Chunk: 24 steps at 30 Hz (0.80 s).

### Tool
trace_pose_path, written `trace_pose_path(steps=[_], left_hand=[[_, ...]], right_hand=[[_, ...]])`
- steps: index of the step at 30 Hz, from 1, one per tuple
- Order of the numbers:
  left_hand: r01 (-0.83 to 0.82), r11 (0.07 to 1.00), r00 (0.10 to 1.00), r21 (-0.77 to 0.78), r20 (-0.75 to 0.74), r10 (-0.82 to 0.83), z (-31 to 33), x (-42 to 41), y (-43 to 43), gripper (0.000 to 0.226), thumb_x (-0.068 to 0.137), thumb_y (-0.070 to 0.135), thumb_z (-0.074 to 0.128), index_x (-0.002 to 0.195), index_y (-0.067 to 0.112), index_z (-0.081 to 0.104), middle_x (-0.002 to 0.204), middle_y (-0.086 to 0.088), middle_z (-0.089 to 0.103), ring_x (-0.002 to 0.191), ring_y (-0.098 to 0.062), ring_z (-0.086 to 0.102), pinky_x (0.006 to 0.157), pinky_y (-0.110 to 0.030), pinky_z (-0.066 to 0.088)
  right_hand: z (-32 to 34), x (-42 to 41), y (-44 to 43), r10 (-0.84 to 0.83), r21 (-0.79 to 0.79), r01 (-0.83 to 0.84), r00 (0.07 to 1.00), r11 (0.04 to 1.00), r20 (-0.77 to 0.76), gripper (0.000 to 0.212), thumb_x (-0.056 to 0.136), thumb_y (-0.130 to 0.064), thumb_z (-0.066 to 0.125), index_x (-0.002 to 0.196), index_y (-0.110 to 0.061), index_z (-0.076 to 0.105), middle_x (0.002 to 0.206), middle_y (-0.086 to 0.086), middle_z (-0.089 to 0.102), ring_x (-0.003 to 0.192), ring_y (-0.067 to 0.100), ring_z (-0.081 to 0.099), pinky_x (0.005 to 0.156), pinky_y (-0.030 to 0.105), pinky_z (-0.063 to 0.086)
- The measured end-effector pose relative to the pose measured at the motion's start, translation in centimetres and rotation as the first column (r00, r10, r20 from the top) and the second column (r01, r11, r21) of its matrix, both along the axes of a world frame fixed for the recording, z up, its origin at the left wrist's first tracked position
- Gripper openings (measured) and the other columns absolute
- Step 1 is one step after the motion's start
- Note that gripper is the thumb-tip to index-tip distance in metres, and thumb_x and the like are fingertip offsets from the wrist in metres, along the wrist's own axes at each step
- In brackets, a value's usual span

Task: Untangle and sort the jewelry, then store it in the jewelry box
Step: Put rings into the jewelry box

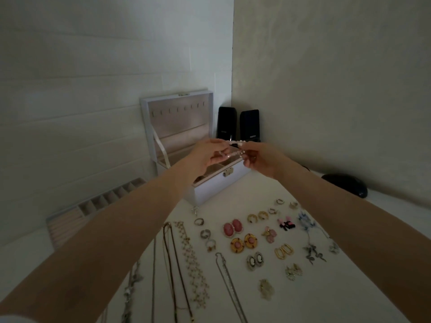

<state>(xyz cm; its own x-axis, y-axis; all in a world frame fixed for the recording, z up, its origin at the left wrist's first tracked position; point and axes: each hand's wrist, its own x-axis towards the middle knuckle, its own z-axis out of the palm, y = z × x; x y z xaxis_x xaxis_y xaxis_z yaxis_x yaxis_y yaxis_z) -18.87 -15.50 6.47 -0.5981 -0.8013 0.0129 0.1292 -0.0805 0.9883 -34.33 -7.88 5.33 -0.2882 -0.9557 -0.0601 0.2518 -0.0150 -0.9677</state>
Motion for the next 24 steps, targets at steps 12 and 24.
trace_pose_path(steps=[12,24], left_hand=[[-0.208,0.966,0.938,-0.156,0.247,0.242,-0.1,1.2,-4.6,0.017,0.084,-0.003,0.064,0.085,0.007,0.05,0.072,-0.008,0.059,0.056,-0.011,0.053,0.046,-0.016,0.046],[-0.253,0.922,0.81,-0.292,0.457,0.367,-2.4,-3.8,-11.1,0.021,0.087,0.015,0.067,0.099,0.007,0.053,0.095,-0.013,0.064,0.082,-0.022,0.064,0.074,-0.033,0.056]], right_hand=[[0.8,1.3,-5.3,-0.15,0.072,0.166,0.97,0.983,-0.189,0.007,0.084,0.004,0.064,0.091,0.003,0.062,0.077,0.011,0.063,0.064,0.014,0.06,0.056,0.018,0.054],[-0.9,0.6,-13.6,-0.31,0.075,0.414,0.778,0.907,-0.546,0.015,0.082,0.001,0.065,0.083,-0.014,0.067,0.098,0.011,0.067,0.087,0.026,0.066,0.078,0.041,0.059]])
